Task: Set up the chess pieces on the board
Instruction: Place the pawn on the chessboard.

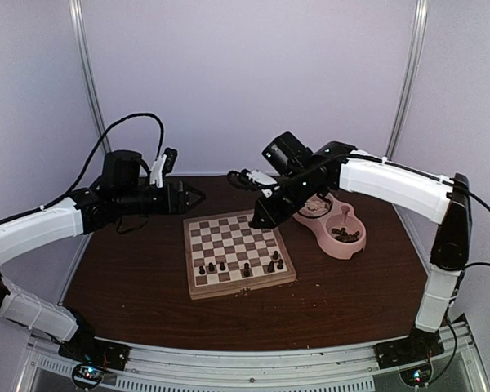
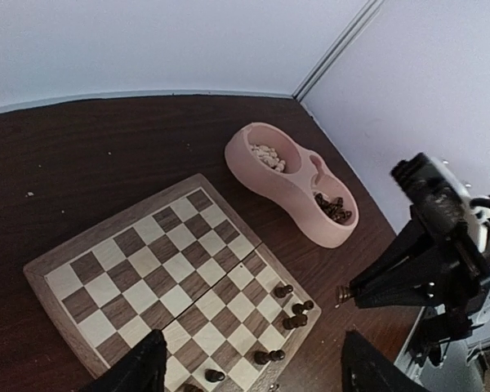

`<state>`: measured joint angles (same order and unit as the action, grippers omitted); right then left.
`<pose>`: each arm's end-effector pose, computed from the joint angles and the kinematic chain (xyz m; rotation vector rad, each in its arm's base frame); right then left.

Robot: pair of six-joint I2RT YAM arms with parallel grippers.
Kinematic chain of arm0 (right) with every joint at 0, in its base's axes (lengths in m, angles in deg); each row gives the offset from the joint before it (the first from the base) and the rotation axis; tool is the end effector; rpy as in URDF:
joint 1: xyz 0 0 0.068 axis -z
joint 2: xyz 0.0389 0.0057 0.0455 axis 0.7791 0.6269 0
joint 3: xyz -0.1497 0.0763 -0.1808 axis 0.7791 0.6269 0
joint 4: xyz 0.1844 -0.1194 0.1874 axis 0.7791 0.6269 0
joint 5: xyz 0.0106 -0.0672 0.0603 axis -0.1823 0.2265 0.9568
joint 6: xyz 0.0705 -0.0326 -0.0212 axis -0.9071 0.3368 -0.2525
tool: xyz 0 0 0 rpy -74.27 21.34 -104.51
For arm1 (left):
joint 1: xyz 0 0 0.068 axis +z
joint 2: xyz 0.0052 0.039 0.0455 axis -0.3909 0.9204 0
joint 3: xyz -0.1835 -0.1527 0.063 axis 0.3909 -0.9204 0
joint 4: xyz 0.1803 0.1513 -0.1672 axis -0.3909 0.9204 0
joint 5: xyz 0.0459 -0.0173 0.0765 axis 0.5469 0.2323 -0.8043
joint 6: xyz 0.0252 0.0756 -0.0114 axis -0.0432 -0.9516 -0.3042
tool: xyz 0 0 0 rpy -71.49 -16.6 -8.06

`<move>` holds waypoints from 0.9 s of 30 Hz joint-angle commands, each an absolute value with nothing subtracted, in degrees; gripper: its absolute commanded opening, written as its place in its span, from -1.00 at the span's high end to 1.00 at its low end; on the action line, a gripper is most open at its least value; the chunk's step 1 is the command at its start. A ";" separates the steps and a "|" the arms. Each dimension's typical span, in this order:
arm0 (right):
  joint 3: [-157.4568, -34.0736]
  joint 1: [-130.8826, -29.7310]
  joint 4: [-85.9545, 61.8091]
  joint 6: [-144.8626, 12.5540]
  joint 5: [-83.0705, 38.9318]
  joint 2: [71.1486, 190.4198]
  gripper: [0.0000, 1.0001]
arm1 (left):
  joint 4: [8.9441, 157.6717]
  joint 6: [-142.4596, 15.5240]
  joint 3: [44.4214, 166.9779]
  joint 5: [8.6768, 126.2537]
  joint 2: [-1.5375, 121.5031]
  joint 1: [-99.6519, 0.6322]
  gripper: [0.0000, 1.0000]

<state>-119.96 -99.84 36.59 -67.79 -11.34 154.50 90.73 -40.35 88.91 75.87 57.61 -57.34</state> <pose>0.2744 0.3452 0.2652 -1.0349 2.4271 0.7808 0.2855 -0.2192 0.2594 0.1973 2.1055 -1.0438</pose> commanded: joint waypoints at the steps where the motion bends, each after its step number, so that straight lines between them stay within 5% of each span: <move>1: -127.85 -99.87 51.43 -63.15 -11.28 162.48 0.87 | 92.81 -52.18 87.73 75.34 54.41 -57.38 -0.46; 14: -146.89 -99.86 66.84 -57.78 -19.18 179.68 0.95 | 95.99 -57.04 86.27 75.28 51.86 -57.42 -0.46; 27: -149.88 -99.87 69.92 -56.77 -21.55 184.48 0.94 | 97.39 -60.07 86.64 72.28 49.39 -57.38 -0.47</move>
<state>-147.81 -99.93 68.13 -57.58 -19.73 182.89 97.40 -58.34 86.54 74.41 51.82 -57.34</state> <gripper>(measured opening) 0.092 0.732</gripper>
